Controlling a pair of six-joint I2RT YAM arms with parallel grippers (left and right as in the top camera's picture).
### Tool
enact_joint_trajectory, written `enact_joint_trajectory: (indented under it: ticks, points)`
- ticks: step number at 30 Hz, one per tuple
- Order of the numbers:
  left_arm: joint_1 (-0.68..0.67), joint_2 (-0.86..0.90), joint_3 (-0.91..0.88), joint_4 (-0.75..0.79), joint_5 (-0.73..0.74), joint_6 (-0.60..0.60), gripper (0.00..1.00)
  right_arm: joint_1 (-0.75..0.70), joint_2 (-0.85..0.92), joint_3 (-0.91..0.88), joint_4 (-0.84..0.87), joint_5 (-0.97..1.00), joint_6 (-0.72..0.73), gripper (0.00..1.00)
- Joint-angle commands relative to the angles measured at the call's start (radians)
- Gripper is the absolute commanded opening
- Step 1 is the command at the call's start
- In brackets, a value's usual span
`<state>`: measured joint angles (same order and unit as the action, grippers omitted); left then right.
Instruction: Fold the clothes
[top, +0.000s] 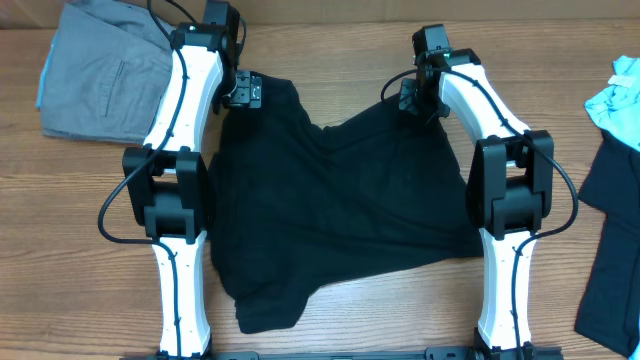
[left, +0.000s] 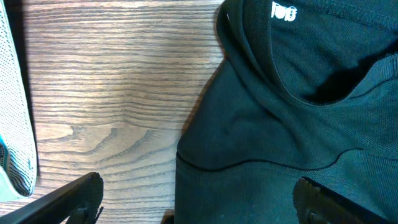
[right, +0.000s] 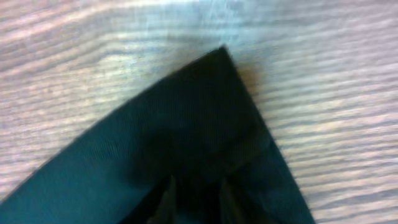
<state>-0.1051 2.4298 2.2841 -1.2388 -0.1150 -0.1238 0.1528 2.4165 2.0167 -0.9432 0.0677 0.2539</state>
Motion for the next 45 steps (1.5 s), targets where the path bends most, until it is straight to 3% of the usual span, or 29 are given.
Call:
enact_joint_trajectory:
  ticks: [1, 5, 12, 15, 37, 39, 45]
  points:
    - [-0.006, -0.003, 0.021, -0.002, 0.012, -0.003, 1.00, 0.003, 0.015, 0.068, 0.003, 0.044, 0.008, 0.22]
    - [-0.006, -0.003, 0.021, 0.001, 0.012, -0.004, 1.00, 0.003, 0.015, 0.105, -0.001, 0.045, 0.012, 0.04]
    - [-0.006, -0.003, 0.021, 0.009, 0.011, -0.003, 1.00, 0.003, 0.015, 0.117, -0.001, 0.045, 0.028, 0.04]
    - [-0.006, -0.003, 0.021, 0.009, 0.011, -0.003, 1.00, 0.003, 0.015, 0.117, -0.045, 0.044, 0.039, 0.37]
    - [-0.005, -0.003, 0.021, 0.011, 0.012, -0.003, 1.00, 0.003, 0.053, 0.065, -0.046, -0.009, 0.058, 0.37]
    - [-0.006, -0.003, 0.021, 0.012, 0.012, -0.003, 1.00, 0.003, 0.055, 0.065, -0.045, -0.009, 0.061, 0.33]
    - [-0.006, -0.003, 0.021, 0.011, 0.012, -0.003, 1.00, 0.003, 0.055, 0.065, -0.042, -0.009, 0.066, 0.04]
